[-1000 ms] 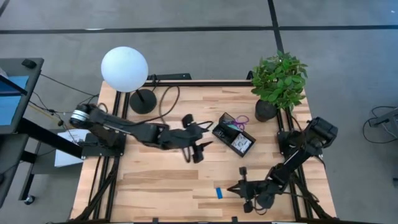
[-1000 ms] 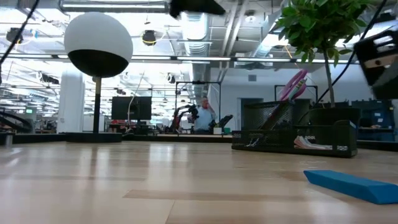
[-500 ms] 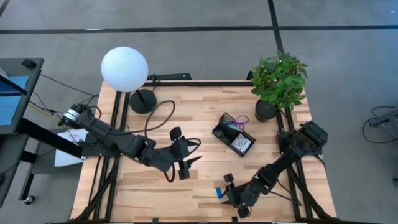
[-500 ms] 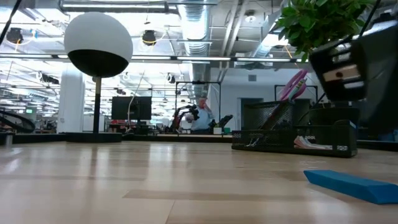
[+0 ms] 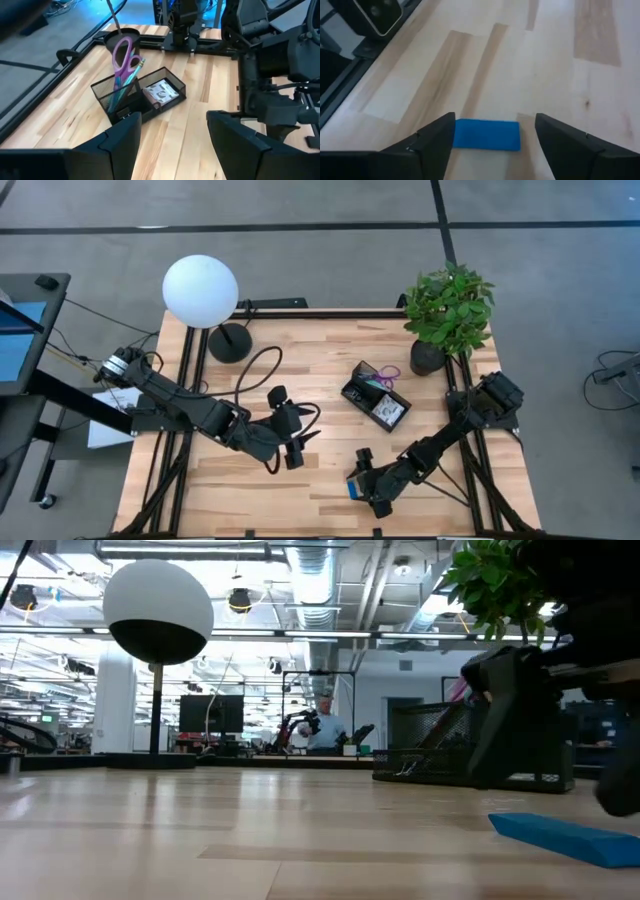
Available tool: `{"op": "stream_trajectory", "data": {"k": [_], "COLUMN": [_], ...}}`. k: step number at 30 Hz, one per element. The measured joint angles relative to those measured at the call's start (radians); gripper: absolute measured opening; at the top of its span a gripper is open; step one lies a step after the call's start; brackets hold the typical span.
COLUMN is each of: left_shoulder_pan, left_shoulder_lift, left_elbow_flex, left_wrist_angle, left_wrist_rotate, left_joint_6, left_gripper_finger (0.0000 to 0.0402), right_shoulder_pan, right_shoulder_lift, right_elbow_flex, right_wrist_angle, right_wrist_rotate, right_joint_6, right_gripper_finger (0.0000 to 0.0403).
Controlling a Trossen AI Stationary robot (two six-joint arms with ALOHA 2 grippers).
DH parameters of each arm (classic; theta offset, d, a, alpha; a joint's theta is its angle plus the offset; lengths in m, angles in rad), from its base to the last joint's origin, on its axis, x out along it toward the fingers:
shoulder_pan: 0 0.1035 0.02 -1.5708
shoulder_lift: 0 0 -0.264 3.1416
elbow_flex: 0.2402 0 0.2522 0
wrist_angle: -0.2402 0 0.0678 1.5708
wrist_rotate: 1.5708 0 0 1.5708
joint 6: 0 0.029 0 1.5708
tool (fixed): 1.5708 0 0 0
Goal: Pick and place office supplies into organizer
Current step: Put the blue eraser into the black desk organizer
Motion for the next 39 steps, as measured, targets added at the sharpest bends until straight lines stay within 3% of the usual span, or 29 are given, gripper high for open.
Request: {"op": "stream_trajectory", "data": {"k": [4, 16, 21, 34, 39], "left_shoulder_pan": [0.0, 0.0, 0.0, 0.0, 0.0], "left_shoulder_lift": [0.0, 0.0, 0.0, 0.0, 0.0], "left_elbow_flex": [0.0, 0.0, 0.0, 0.0, 0.0], "left_wrist_angle": [-0.003, -0.036, -0.038, -0.038, -0.038], "left_wrist_rotate": [0.0, 0.001, 0.001, 0.002, 0.003], "left_joint_6": [0.0, -0.018, -0.027, -0.027, -0.027], "left_gripper_finger": [0.0226, 0.0226, 0.0226, 0.0226, 0.0226], "right_shoulder_pan": [-0.004, -0.005, -0.006, -0.002, 0.011], "right_shoulder_lift": [0.024, 0.078, 0.078, 0.08, 0.079], "right_elbow_flex": [0.0, 0.003, 0.005, 0.004, 0.003], "right_wrist_angle": [0.002, 0.038, 0.014, 0.004, 0.0], "right_wrist_rotate": [-0.037, -0.019, -0.028, 0.04, 0.031], "right_joint_6": [0.049, 0.05, 0.12, 0.287, 0.371], "right_gripper_finger": [0.0276, 0.0276, 0.0274, 0.0177, 0.016]}}
